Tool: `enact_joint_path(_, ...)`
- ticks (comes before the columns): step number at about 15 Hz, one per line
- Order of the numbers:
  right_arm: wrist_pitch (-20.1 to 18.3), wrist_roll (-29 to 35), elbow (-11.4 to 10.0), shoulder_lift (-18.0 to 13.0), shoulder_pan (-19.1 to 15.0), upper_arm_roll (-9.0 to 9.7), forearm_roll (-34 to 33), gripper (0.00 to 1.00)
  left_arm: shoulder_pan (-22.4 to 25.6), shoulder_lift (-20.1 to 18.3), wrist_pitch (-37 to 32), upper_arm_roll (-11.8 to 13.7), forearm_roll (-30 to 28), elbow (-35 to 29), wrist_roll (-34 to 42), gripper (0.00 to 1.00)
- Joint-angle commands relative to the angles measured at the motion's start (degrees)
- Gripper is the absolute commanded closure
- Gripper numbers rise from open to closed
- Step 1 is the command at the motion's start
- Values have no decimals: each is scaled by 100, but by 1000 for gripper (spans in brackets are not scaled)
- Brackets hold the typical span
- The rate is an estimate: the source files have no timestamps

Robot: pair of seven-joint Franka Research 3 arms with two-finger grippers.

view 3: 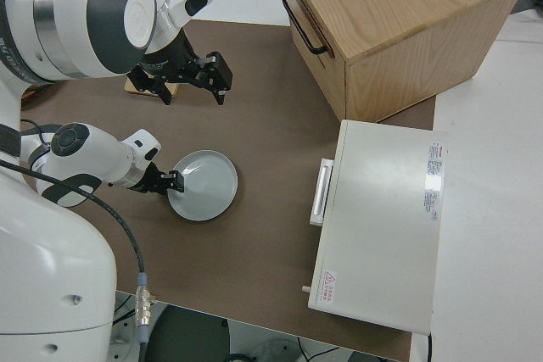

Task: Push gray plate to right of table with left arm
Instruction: 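Keep pushing the gray plate with the left gripper toward the toaster oven, then lift the left gripper off the plate and pull it back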

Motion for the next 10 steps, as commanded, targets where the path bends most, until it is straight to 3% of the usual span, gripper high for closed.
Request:
enact_joint_path(1, -69, -15, -3, -43, -62, 32, 46, 17, 25, -78, -412, 98, 116, 88, -6, 69)
enact_joint_path(10, -69, -6, 5, -43, -62, 32, 46, 17, 806, -957, -1036, 90, 29, -342, 924, 17)
